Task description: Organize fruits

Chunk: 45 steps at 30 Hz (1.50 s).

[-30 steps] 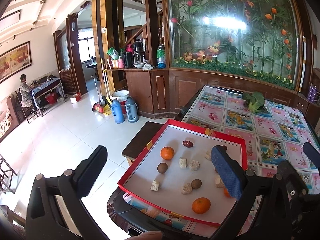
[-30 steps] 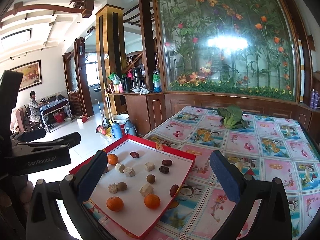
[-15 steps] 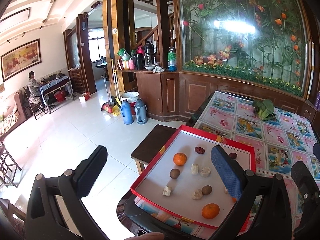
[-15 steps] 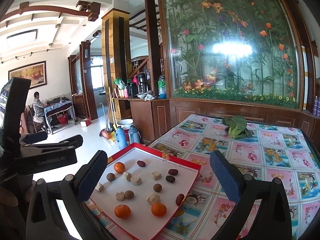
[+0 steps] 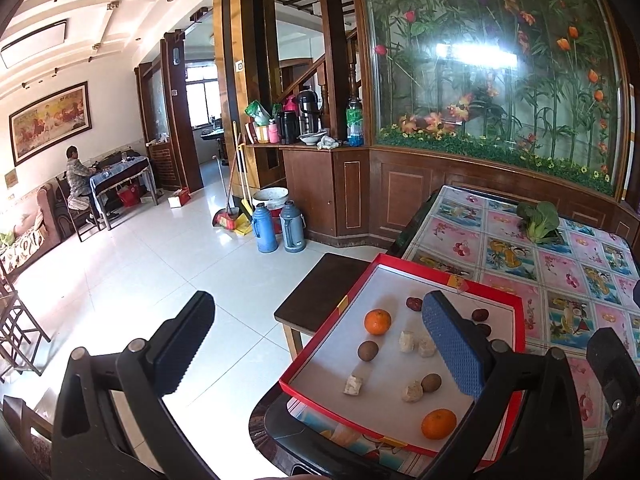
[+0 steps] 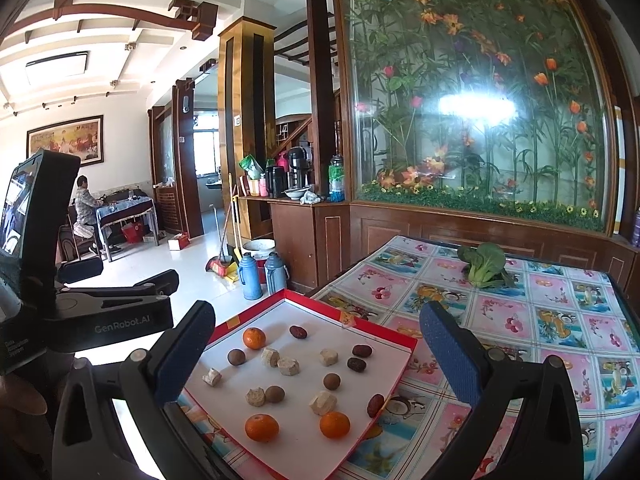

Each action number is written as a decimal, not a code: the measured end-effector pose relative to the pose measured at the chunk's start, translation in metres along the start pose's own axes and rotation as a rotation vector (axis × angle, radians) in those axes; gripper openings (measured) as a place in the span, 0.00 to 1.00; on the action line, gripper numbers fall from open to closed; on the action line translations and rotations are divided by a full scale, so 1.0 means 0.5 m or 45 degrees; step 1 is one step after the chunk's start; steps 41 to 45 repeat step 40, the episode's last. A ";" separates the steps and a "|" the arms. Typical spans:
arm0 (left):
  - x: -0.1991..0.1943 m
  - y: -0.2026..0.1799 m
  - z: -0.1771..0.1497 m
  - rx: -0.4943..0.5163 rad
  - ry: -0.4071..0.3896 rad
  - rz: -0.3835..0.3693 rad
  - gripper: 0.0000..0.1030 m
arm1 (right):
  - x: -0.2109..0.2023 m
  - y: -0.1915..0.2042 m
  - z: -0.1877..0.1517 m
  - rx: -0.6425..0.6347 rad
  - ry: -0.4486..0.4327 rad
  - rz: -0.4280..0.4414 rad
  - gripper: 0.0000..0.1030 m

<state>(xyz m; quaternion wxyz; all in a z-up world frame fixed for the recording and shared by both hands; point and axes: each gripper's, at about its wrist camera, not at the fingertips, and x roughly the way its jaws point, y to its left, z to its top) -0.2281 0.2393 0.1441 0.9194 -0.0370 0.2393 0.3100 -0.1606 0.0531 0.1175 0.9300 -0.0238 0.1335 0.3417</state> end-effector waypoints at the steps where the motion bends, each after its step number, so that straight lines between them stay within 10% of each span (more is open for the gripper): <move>1: 0.001 0.000 0.000 0.001 0.003 -0.002 1.00 | 0.000 0.001 0.001 -0.001 0.001 0.000 0.99; 45: -0.042 -0.031 0.030 0.069 -0.075 -0.050 1.00 | -0.009 -0.010 0.015 0.002 -0.044 -0.020 0.99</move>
